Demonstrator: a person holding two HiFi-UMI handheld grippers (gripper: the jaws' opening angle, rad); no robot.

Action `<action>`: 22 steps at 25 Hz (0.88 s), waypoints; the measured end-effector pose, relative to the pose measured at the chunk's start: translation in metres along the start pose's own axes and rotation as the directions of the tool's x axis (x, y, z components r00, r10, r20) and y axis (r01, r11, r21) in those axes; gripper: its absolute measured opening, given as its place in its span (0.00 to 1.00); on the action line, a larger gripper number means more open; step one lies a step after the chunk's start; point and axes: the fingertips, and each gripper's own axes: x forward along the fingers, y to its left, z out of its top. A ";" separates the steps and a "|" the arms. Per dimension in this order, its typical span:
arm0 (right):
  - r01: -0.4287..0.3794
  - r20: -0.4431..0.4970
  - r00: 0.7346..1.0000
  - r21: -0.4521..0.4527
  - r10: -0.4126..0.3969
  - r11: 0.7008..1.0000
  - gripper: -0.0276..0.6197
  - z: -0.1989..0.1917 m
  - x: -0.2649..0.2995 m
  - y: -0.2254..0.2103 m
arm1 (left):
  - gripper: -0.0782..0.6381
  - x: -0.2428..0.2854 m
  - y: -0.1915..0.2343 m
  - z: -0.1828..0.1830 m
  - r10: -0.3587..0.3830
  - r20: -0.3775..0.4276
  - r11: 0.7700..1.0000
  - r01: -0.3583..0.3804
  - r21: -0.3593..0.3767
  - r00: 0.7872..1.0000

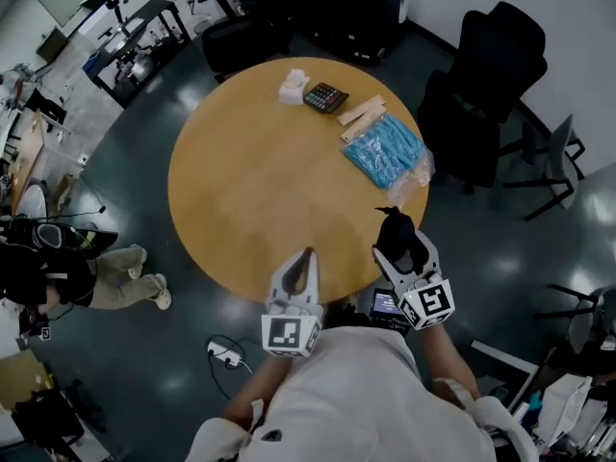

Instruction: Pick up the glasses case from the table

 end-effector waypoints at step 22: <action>0.037 0.121 0.992 0.053 -0.043 0.998 0.56 0.027 -0.040 0.048 | 0.12 -0.003 -0.022 -0.006 -0.089 -0.010 0.996 0.089 -0.014 0.996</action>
